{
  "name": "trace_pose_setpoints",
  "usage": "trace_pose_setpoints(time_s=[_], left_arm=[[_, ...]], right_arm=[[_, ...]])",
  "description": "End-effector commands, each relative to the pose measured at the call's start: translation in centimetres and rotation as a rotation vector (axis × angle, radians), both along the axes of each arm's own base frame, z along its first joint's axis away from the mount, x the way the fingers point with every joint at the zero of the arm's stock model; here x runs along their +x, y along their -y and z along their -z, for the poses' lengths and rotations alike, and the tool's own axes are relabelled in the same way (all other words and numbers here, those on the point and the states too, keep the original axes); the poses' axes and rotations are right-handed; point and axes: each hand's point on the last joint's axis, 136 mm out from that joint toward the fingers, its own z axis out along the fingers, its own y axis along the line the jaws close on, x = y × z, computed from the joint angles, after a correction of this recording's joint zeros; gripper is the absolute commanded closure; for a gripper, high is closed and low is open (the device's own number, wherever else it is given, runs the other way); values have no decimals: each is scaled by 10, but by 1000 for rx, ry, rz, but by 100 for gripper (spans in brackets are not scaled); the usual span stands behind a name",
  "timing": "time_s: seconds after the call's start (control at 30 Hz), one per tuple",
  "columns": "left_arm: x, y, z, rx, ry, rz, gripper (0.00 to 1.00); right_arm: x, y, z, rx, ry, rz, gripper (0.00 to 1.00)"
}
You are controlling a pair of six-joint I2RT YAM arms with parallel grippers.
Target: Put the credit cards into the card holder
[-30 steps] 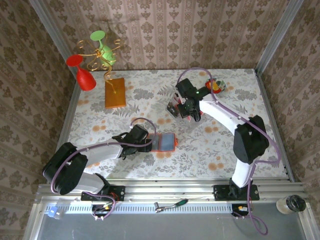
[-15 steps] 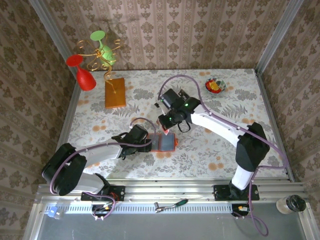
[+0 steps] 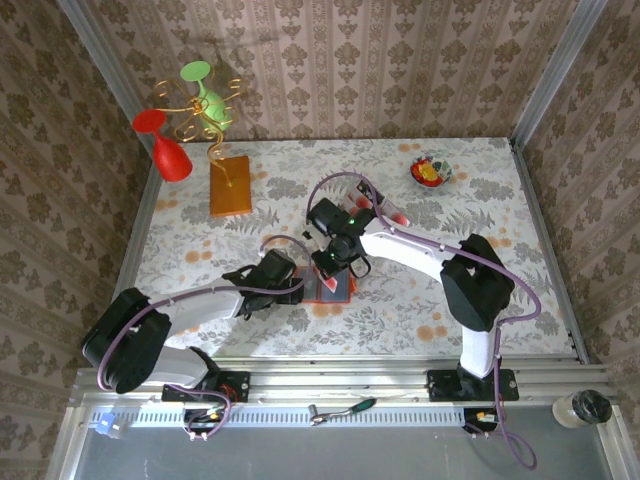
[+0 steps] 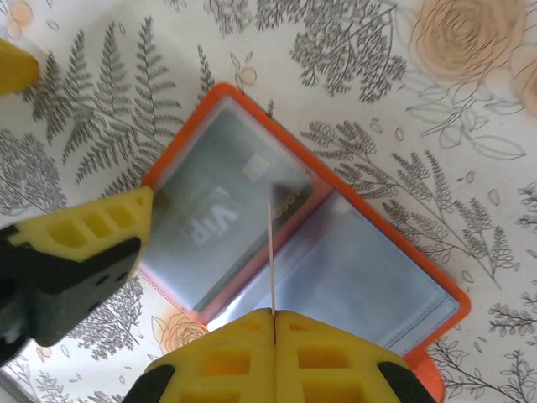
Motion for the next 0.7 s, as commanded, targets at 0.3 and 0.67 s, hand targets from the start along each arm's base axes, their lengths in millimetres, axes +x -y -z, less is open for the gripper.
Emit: trace_pose_setpoints(time_s=[0.3,0.67], left_arm=[[0,-2,-9,1,16,-10,9],[11,7,-20,11,38,21,9]], right_arm=[[-11,5,28,-40,-37,-20,100],[-12,6,30,-41,-42,-17,100]])
